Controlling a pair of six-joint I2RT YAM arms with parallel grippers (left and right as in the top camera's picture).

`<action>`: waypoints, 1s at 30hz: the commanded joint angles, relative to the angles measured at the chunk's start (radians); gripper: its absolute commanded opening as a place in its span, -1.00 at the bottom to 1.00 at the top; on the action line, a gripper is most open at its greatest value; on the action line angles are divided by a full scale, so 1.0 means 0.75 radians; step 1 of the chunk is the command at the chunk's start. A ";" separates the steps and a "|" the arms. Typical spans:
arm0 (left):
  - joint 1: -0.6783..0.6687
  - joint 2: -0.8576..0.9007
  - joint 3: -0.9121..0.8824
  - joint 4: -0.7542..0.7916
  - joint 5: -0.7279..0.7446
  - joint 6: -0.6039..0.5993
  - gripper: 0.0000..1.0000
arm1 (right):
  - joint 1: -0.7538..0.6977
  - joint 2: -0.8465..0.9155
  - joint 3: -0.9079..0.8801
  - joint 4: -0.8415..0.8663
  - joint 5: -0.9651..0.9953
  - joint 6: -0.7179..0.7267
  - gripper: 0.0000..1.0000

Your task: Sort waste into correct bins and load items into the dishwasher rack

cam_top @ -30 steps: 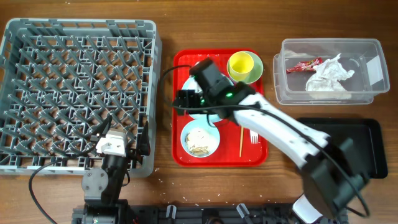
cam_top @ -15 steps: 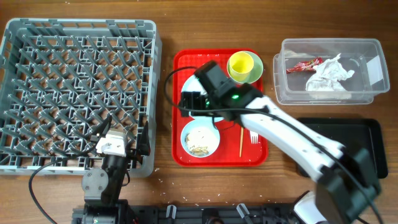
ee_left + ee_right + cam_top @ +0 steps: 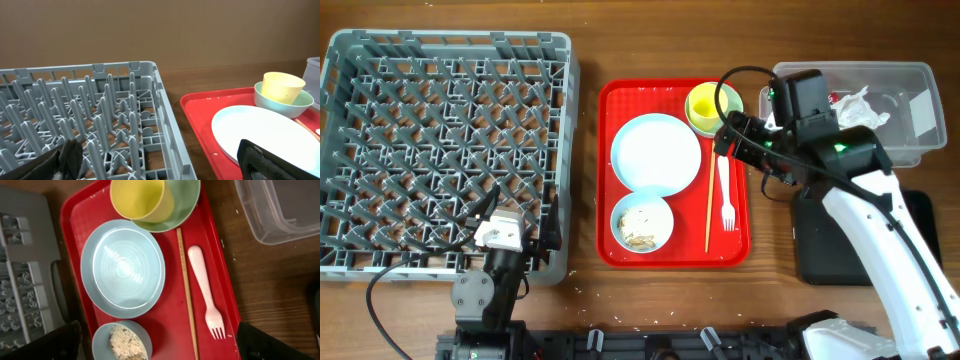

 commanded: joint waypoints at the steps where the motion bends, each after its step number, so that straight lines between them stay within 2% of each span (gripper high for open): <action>1: -0.006 -0.008 -0.007 -0.004 0.012 0.017 1.00 | 0.002 0.026 0.015 0.008 -0.018 0.005 1.00; 4: -0.006 -0.008 -0.008 -0.004 0.012 0.017 1.00 | -0.055 0.006 0.058 0.024 0.020 0.006 1.00; 9: -0.006 -0.008 -0.008 -0.004 0.012 0.017 1.00 | -0.222 -0.030 0.078 0.013 0.242 0.005 0.99; 25: -0.006 -0.008 -0.008 -0.004 0.013 0.016 1.00 | -0.231 -0.027 0.075 0.034 0.250 0.008 0.99; 26: -0.006 -0.008 -0.007 0.019 0.061 0.015 1.00 | -0.231 -0.027 0.075 0.034 0.250 0.009 0.99; 27: -0.006 -0.008 -0.007 0.078 0.226 0.015 1.00 | -0.231 -0.027 0.075 0.034 0.250 0.008 0.99; 28: -0.006 -0.008 -0.008 0.109 0.445 0.016 1.00 | -0.231 -0.027 0.075 0.034 0.250 0.009 1.00; 30: -0.006 -0.008 -0.007 0.143 1.021 0.016 1.00 | -0.231 -0.027 0.075 0.034 0.250 0.008 0.99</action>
